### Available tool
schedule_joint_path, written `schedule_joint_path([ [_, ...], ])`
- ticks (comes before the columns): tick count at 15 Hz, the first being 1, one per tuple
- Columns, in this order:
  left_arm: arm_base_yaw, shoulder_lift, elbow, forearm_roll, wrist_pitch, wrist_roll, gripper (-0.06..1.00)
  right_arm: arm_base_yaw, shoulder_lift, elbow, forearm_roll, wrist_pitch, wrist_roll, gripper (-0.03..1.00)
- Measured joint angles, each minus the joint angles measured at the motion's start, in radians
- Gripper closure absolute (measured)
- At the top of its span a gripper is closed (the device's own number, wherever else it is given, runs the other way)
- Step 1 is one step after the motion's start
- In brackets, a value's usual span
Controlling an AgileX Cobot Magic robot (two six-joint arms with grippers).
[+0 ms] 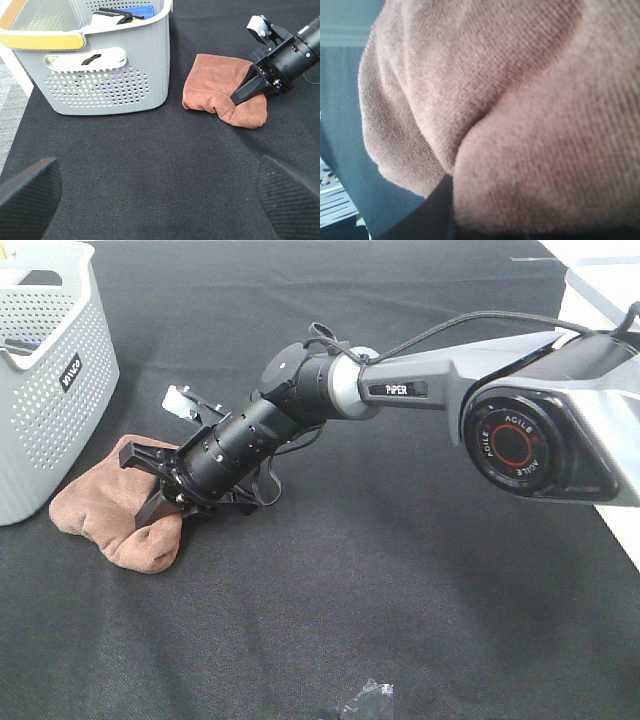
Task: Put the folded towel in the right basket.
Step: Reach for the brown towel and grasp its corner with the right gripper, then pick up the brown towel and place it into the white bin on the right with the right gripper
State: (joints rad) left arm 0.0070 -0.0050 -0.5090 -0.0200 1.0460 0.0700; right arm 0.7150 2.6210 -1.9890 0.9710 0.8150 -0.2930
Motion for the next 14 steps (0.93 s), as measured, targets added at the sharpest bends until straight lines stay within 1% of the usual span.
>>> schedule_joint_path([
  [2,0.0,0.0,0.0,0.0,0.0,0.0,-0.05,-0.002,-0.004,0.0,-0.011,0.014,-0.006,0.77],
  [3,0.0,0.0,0.0,0.0,0.0,0.0,-0.05,-0.007,-0.015,0.0,-0.029,0.044,-0.016,0.77],
  [4,0.0,0.0,0.0,0.0,0.0,0.0,-0.05,-0.021,-0.039,0.003,-0.054,0.093,-0.025,0.77],
  [5,0.0,0.0,0.0,0.0,0.0,0.0,-0.05,-0.061,-0.105,0.005,-0.066,0.166,-0.02,0.77],
  [6,0.0,0.0,0.0,0.0,0.0,0.0,-0.05,-0.107,-0.157,0.005,-0.072,0.198,-0.007,0.77],
  [8,0.0,0.0,0.0,0.0,0.0,0.0,-0.05,-0.213,-0.27,0.005,-0.083,0.245,-0.002,0.77],
  [9,0.0,0.0,0.0,0.0,0.0,0.0,-0.05,-0.279,-0.33,0.005,-0.104,0.266,-0.002,0.77],
  [11,0.0,0.0,0.0,0.0,0.0,0.0,-0.05,-0.422,-0.438,0.005,-0.127,0.323,0.003,0.77],
  [12,0.0,0.0,0.0,0.0,0.0,0.0,-0.05,-0.526,-0.525,0.005,-0.133,0.363,0.003,0.77],
  [14,0.0,0.0,0.0,0.001,0.0,0.0,-0.05,-0.673,-0.655,0.005,-0.148,0.384,0.003,0.77],
])
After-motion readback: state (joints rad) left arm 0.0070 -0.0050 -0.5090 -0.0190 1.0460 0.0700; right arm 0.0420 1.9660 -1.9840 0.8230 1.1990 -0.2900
